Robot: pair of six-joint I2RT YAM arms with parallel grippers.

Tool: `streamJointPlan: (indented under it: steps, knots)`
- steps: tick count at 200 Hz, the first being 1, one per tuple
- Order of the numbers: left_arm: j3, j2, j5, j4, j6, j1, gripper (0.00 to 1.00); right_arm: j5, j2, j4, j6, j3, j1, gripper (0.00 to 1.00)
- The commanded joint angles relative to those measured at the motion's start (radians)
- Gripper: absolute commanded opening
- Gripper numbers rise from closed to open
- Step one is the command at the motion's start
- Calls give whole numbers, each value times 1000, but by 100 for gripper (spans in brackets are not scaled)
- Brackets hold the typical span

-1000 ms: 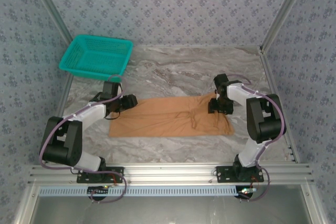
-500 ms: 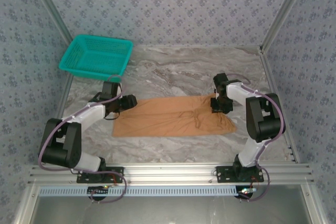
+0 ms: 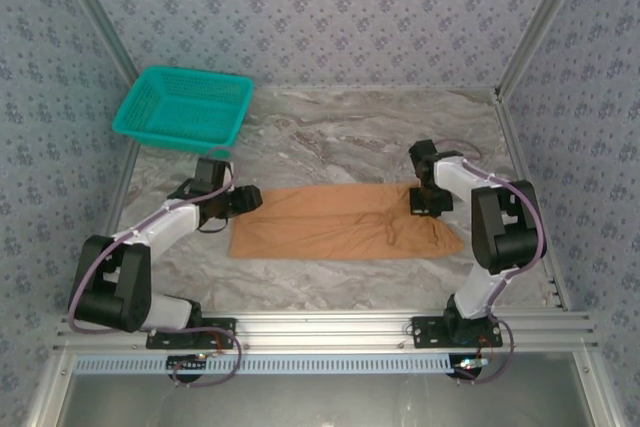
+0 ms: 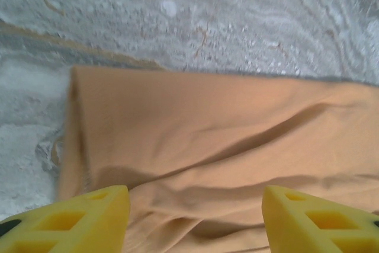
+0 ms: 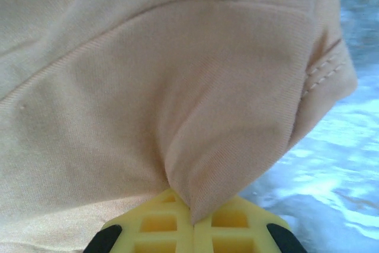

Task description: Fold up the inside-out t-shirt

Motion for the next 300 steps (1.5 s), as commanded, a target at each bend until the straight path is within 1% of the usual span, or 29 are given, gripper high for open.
streamJointPlan:
  steps: [1,25,32,35,43,72,98,123,142,172,202,227,262,300]
  knots:
    - [-6,52,61,-32,42,-38,59,158,-27,-83,-18,57,-24,0]
    - [32,135,123,2,43,-127,59,253,-22,-129,-36,120,-31,0]
    - [40,156,126,11,39,-155,59,283,-20,-142,-42,126,-31,0]
    - [44,163,129,14,38,-167,59,294,-21,-149,-44,159,-33,0]
    - [52,180,134,19,33,-198,59,320,-16,-164,-51,182,-32,0]
    - [59,223,153,70,-18,-285,58,406,0,-206,-74,244,-37,0]
    - [77,240,135,99,-58,-331,59,466,9,-247,-82,295,-11,0]
    - [85,224,103,121,-80,-335,61,485,9,-300,-64,324,57,0]
    - [100,204,70,96,-67,-332,62,489,14,-351,-34,345,135,0]
    - [101,139,-1,43,-43,-321,63,513,44,-466,51,404,308,0]
    - [71,59,-56,8,-34,-270,65,528,134,-602,158,507,494,0]
    - [40,53,-56,5,-27,-231,64,524,216,-679,222,609,617,0]
    - [35,146,12,64,-21,-229,62,468,287,-661,221,691,705,0]
    - [25,207,39,127,-29,-229,60,399,285,-613,199,696,717,0]
